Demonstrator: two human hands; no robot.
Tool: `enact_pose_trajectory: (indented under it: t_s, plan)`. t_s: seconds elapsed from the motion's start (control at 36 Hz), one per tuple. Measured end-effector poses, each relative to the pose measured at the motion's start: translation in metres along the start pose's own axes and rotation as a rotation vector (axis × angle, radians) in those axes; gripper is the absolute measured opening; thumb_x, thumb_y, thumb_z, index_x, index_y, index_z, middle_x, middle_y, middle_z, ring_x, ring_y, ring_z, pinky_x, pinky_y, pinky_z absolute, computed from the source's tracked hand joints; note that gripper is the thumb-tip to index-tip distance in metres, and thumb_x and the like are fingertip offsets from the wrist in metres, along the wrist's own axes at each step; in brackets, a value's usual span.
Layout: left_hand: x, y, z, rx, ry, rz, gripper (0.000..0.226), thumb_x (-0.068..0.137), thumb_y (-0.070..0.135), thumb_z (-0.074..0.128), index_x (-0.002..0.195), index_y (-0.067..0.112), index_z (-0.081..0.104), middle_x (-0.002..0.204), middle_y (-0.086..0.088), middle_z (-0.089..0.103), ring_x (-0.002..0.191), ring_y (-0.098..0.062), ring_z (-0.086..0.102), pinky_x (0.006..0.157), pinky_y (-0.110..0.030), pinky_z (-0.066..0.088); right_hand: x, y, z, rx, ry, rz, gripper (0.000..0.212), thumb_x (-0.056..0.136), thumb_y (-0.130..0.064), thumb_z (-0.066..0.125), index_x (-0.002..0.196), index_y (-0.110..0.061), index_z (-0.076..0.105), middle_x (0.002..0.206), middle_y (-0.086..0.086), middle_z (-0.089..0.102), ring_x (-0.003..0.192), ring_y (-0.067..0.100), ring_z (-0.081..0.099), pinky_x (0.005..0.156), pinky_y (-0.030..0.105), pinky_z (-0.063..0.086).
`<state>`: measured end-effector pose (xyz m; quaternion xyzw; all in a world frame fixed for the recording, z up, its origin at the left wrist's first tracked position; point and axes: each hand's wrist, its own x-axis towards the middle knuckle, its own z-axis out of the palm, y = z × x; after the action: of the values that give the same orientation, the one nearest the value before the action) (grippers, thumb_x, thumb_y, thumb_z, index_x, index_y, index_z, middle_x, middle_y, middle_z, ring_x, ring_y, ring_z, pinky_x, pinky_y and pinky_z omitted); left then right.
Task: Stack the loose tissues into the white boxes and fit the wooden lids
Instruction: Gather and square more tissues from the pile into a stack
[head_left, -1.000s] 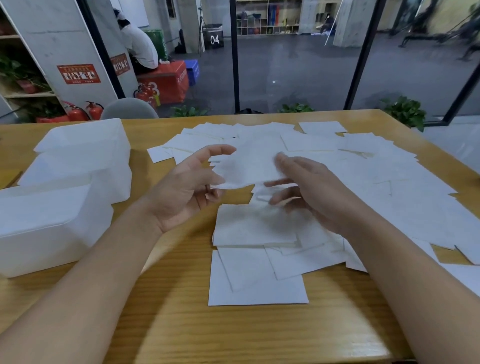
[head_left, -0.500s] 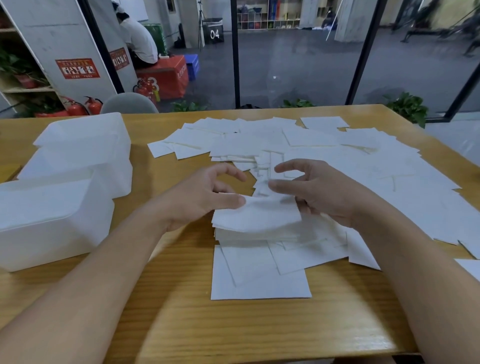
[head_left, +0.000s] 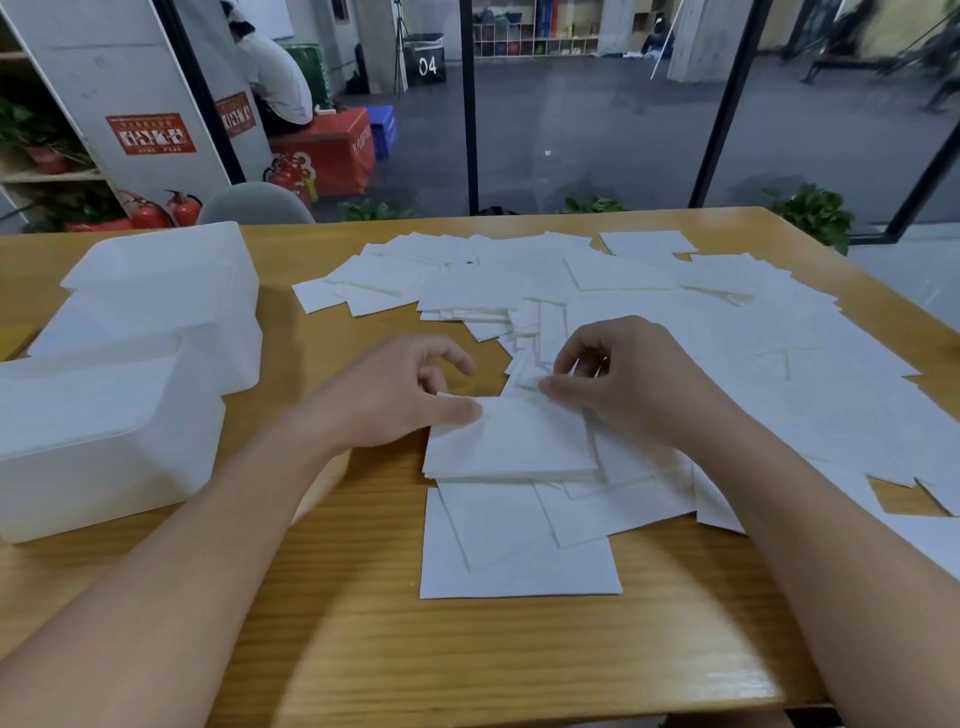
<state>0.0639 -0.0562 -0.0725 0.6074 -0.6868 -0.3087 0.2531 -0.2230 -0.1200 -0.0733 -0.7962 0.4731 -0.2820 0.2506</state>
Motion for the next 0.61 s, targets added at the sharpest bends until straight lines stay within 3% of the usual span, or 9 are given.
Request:
enact_pose_trajectory:
  t_s: [0.08,0.17,0.31,0.61]
  plan:
    - [0.002,-0.002,-0.001,0.101,0.087,0.026,0.041,0.076,0.071,0.088,0.109,0.05,0.075,0.093,0.016,0.069,0.075,0.001,0.059,0.071,-0.026,0.045,0.001,0.003,-0.003,-0.038,0.074,-0.022,0.016,0.086,-0.039,0.089,0.077,-0.034,0.076,0.075,-0.015,0.069,0.066,0.0,0.06,0.056,0.016,0.043]
    - [0.003,0.0,0.003,0.159,0.112,0.087,0.026,0.081,0.067,0.088,0.099,0.05,0.079,0.103,0.023,0.066,0.091,-0.001,0.06,0.073,-0.025,0.047,-0.001,0.0,-0.001,-0.05,0.065,-0.043,0.013,0.087,-0.037,0.089,0.083,-0.035,0.077,0.087,-0.013,0.069,0.075,0.001,0.059,0.064,0.021,0.044]
    - [0.001,0.005,0.013,0.051,0.013,0.115,0.009,0.09,0.047,0.089,0.096,0.041,0.084,0.101,0.015,0.074,0.091,-0.011,0.067,0.081,-0.036,0.059,-0.002,-0.011,0.013,-0.106,0.061,-0.107,0.014,0.087,-0.039,0.089,0.088,-0.029,0.08,0.094,-0.012,0.068,0.078,0.006,0.06,0.072,0.033,0.052]
    - [-0.001,0.007,0.013,0.026,0.018,0.111,0.008,0.09,0.043,0.09,0.094,0.037,0.086,0.099,0.011,0.076,0.09,-0.012,0.068,0.079,-0.03,0.055,0.002,-0.013,0.024,-0.316,0.048,-0.189,0.013,0.097,-0.025,0.071,0.086,-0.025,0.077,0.09,-0.012,0.064,0.081,0.01,0.062,0.07,0.038,0.054]
